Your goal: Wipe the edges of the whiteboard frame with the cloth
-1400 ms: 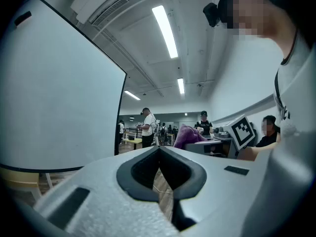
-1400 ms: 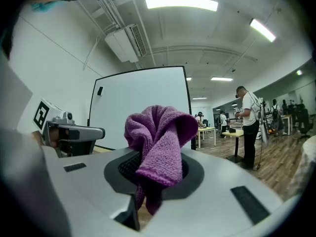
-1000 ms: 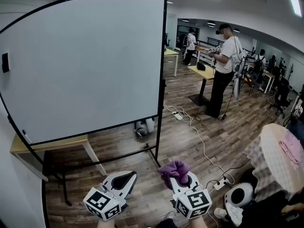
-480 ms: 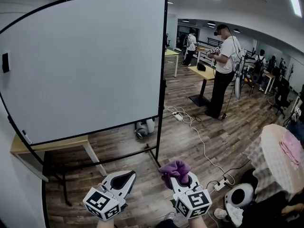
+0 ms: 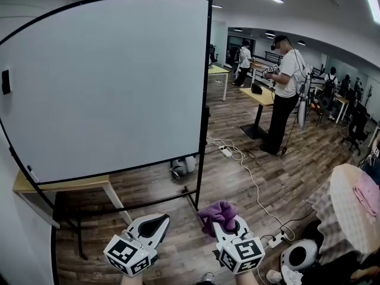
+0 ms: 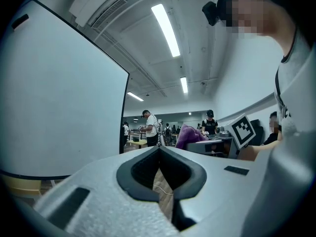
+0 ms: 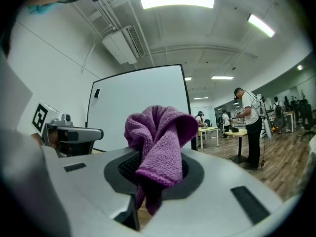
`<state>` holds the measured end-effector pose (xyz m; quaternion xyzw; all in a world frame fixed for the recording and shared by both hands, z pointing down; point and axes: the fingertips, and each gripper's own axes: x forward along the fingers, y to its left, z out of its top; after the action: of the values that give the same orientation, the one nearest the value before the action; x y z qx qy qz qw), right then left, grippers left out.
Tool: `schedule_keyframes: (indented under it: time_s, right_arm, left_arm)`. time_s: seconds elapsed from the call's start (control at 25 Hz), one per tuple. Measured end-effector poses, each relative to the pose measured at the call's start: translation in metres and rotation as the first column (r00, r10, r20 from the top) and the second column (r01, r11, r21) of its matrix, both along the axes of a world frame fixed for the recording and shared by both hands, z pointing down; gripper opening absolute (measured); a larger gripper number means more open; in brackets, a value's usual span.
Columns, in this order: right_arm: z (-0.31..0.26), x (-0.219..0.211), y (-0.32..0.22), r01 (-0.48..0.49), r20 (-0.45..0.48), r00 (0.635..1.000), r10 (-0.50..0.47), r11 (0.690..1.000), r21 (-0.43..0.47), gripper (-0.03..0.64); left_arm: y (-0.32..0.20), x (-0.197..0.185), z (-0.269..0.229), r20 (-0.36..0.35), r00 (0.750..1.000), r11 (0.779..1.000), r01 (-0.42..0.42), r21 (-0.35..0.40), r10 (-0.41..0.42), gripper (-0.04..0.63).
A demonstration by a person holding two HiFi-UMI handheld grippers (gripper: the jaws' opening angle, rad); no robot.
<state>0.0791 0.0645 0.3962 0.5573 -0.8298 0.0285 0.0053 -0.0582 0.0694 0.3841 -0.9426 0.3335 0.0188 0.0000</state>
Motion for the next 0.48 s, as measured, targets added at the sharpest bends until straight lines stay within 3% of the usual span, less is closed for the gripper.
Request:
schedule_keyframes:
  time_s: [0.48]
  right_arm:
    - [-0.002,0.025,-0.056,0.069,-0.003,0.998,-0.069,0.998,0.000,0.067]
  left_arm:
    - [-0.048,0.026,-0.002,-0.004,0.998,0.998,0.068,0.005,-0.068,0.017]
